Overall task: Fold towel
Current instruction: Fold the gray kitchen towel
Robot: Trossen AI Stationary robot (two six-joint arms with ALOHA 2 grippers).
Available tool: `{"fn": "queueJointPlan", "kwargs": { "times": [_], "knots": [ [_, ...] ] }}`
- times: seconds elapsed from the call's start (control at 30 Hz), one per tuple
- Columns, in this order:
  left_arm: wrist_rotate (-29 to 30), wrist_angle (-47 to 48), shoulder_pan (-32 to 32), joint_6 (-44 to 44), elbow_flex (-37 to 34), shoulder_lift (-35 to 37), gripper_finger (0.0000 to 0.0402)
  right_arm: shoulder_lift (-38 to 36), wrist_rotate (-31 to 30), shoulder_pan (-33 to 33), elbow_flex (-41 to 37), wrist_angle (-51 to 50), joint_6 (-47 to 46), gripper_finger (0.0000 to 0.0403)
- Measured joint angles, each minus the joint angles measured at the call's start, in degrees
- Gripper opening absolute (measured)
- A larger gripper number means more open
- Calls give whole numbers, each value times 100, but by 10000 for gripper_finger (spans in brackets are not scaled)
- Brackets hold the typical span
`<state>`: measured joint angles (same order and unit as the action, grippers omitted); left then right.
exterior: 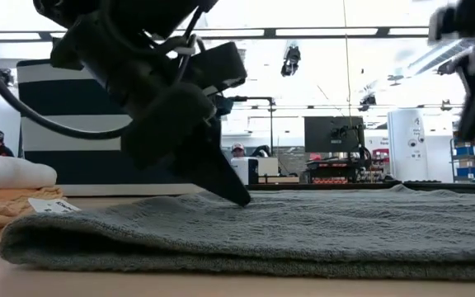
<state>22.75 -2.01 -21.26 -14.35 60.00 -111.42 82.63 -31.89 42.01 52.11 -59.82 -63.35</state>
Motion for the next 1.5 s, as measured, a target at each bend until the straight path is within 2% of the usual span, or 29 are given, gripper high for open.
{"fn": "queueJointPlan", "kwargs": {
  "times": [0.1,0.23,0.43,0.6,0.7,0.87,0.93,1.0,1.07,1.3,1.5],
  "knots": [
    [-141,-5,0,-180,-80,0,127,-2,659,-286,-566,792,336,70],
    [-300,-45,-2,-484,-221,1,133,-2,1001,-468,-1166,1603,577,43],
    [-548,-230,-134,-830,-275,5,139,-6,1164,-509,-1575,1543,515,9],
    [-636,-570,-321,-486,-140,-7,137,-52,1242,-510,-1563,1164,564,2],
    [-616,-597,-302,-217,24,2,139,-219,1073,-552,-1451,676,533,1],
    [-203,-378,-59,114,114,13,138,-709,285,-736,-1463,444,167,1],
    [-1,-222,85,127,93,4,135,-935,-57,-962,-1576,465,-159,0],
    [53,-163,222,114,53,-52,133,-1137,-139,-1302,-1752,518,-413,0],
    [59,-148,306,66,15,-123,131,-1362,-3,-1688,-1990,774,-449,0],
    [54,-607,352,0,29,-444,135,-1844,763,-2995,-2960,2684,412,0],
    [-16,-654,352,-6,40,-496,139,-1854,827,-3520,-3033,2040,52,0]
  ]
}}
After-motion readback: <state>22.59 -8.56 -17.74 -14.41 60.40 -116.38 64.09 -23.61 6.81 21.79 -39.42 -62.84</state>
